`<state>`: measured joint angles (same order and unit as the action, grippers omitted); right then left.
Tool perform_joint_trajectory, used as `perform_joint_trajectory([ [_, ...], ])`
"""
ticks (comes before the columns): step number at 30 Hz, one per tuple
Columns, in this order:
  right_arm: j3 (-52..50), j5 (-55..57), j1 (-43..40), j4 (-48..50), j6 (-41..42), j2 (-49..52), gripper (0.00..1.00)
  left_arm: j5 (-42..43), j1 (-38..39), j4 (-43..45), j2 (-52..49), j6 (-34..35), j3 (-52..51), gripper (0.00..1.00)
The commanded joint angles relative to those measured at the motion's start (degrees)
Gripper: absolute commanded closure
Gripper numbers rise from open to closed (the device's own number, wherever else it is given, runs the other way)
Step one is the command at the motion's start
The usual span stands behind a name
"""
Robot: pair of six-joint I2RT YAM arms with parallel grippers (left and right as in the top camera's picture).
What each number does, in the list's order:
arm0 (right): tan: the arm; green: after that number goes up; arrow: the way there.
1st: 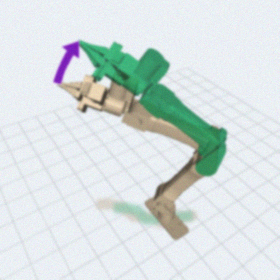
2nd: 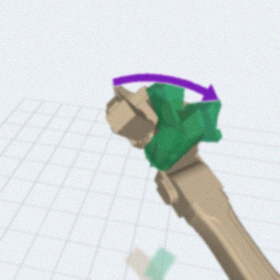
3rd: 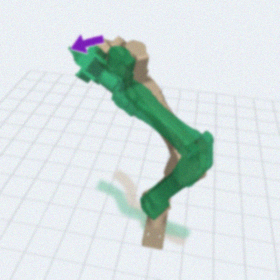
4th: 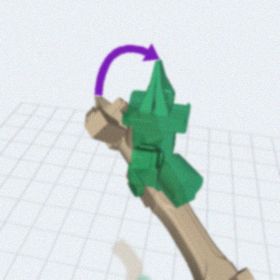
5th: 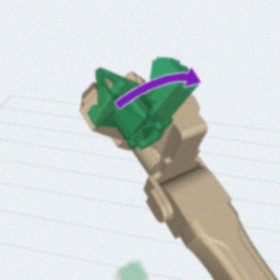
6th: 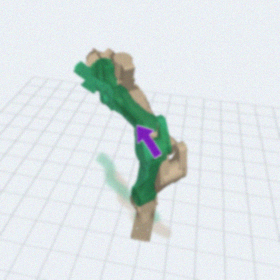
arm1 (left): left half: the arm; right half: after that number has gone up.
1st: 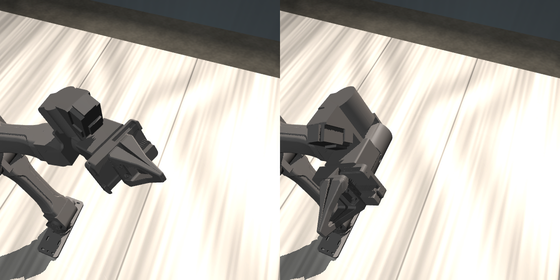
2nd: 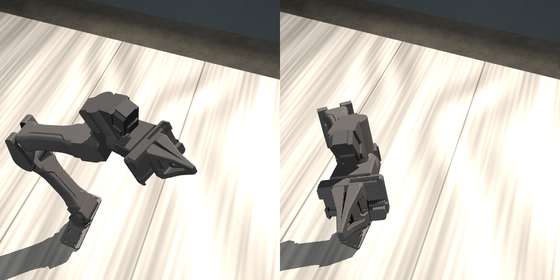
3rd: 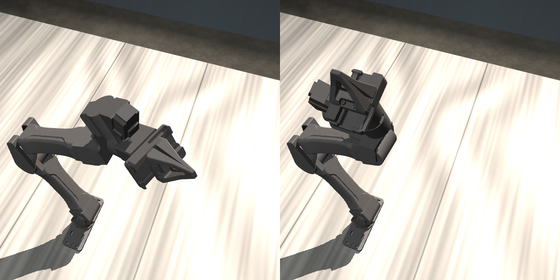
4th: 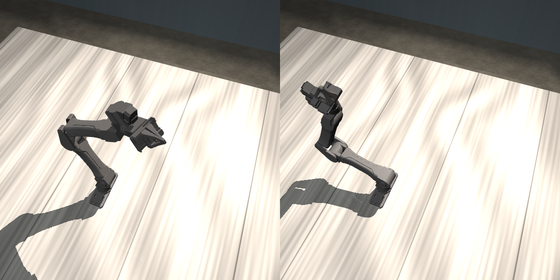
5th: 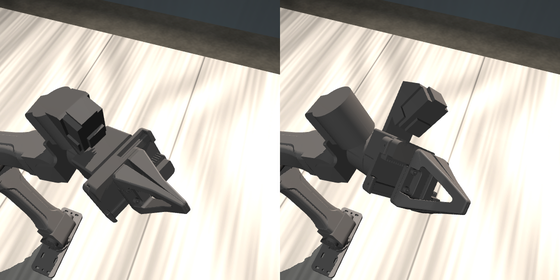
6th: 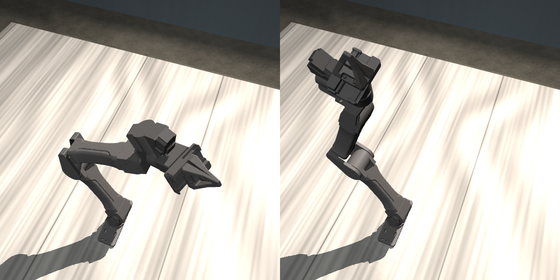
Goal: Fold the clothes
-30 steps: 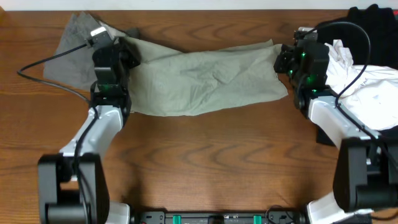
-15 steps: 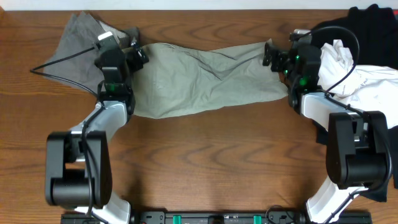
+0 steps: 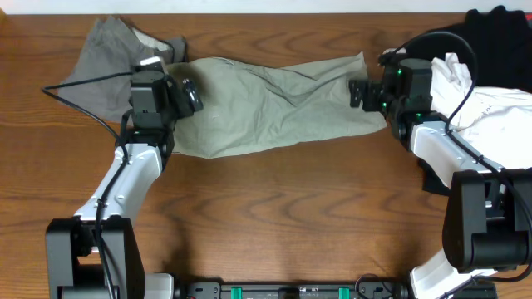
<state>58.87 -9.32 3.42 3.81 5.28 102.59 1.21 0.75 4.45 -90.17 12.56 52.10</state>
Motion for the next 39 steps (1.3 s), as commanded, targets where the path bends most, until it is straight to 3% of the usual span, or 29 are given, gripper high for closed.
perform_joint_trajectory([
  [1, 2.4, -0.6, -1.2, -3.5, -5.9, -0.7, 0.01, 3.2, -0.3, -3.4, 0.0, -1.4, 0.5, 0.02],
  [9, 3.7, -1.2, -2.7, -13.9, -8.1, -0.5, 0.01, 5.0, -0.3, -13.3, 0.0, -1.4, 0.5, 0.02],
  [14, 3.7, -1.9, -2.6, -16.3, -9.2, 1.4, 0.15, 5.4, -0.3, -14.7, 0.0, -1.4, 0.5, 0.02],
  [19, 3.7, -3.3, -2.5, -16.9, -8.2, 4.6, 0.39, 5.5, -0.3, -15.2, 0.0, -1.4, 0.5, 0.02],
  [34, 3.7, -2.8, -2.7, -18.0, -6.3, 11.2, 0.38, 5.4, -0.3, -15.9, 0.0, -1.4, 0.5, 0.02],
  [35, 3.7, -2.7, -2.7, -18.0, -6.0, 11.8, 0.51, 5.4, -0.3, -15.7, 0.0, -1.4, 0.5, 0.02],
  [36, 3.7, -3.0, -2.7, -18.3, -5.9, 11.8, 0.90, 5.4, -0.3, -15.3, -0.1, -1.4, 0.5, 0.02],
  [37, 3.7, -3.0, -2.7, -18.7, -5.9, 11.8, 0.99, 5.4, -0.3, -15.1, -0.1, -1.4, 0.5, 0.02],
  [39, 3.7, -3.2, -2.8, -19.8, -5.5, 11.1, 0.99, 5.5, -0.3, -14.4, -0.1, -1.4, 0.5, 0.02],
])
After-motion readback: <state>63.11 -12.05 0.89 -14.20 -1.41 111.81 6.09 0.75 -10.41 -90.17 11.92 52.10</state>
